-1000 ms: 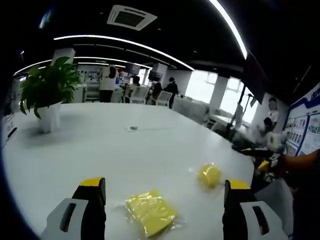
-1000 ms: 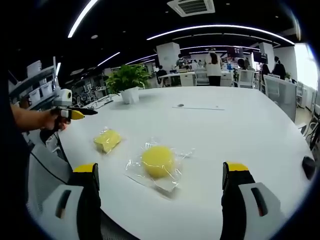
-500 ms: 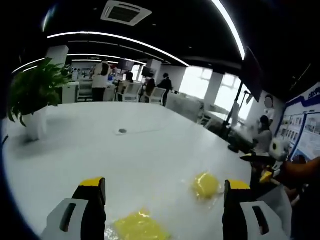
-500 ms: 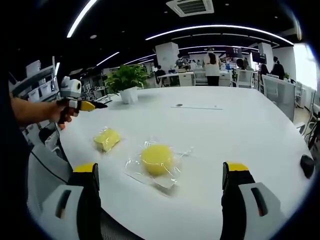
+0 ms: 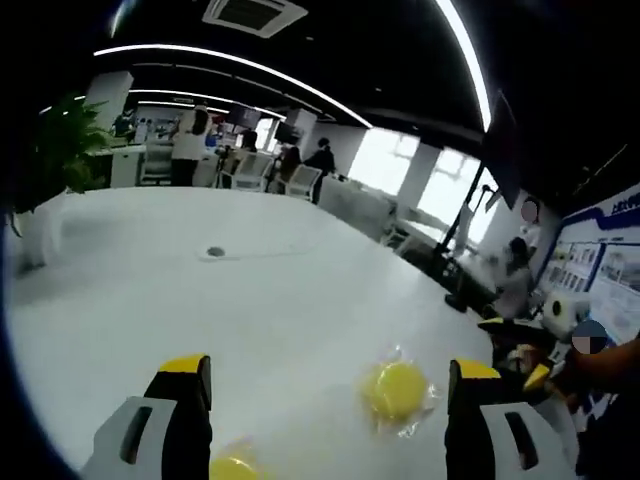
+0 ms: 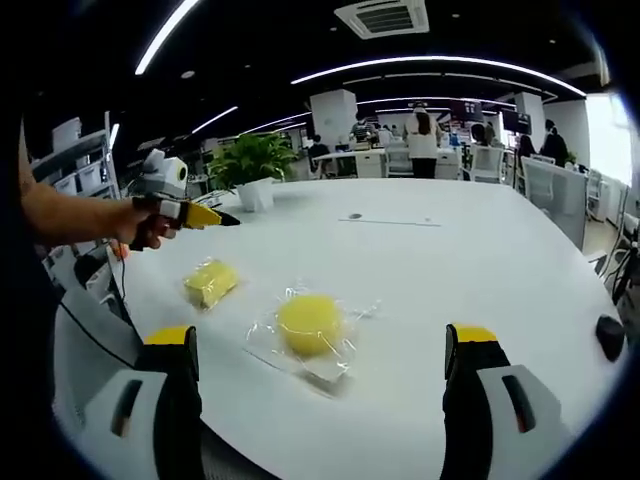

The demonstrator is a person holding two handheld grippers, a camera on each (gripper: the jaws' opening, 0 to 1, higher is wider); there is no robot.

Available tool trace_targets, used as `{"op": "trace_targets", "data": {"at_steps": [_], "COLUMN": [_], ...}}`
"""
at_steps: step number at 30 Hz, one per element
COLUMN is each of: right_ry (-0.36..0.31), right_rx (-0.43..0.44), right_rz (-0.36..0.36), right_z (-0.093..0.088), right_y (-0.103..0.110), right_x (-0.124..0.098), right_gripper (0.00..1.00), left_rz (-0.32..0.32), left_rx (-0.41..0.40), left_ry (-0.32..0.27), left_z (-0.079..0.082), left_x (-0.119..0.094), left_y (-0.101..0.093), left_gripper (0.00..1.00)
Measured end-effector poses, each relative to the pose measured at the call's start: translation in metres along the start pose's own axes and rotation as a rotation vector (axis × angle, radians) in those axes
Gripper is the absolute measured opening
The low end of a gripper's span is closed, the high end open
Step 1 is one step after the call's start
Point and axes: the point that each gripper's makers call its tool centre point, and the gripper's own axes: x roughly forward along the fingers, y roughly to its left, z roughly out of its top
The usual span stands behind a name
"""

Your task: Compare the silicone blocks by pressing each to a similar depth, holding the contact briefly, and releasing to observe deformation and rebound differences across the visible hardness samples.

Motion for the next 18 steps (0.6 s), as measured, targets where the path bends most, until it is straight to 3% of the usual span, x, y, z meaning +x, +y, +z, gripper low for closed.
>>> {"op": "trace_targets", "data": {"at_steps": [2, 18], "right_ry": [0.0, 0.021], "right_rx": [0.006, 0.012], "right_rz": [-0.002, 0.014], "right_z": [-0.001, -0.008], "right_y": [-0.001, 0.006], "right_x": [-0.001, -0.003], "right_gripper": [0.96, 0.96], "left_rz": [-0.004, 0.015], "left_rx": [-0.059, -0.129], "left_ry": [-0.001, 0.083], "left_z": [-0.003, -0.047], "left_x": [0.008, 0.065], "left_y": [-0.001, 0.004], "left_gripper": [1.0, 0.91]}}
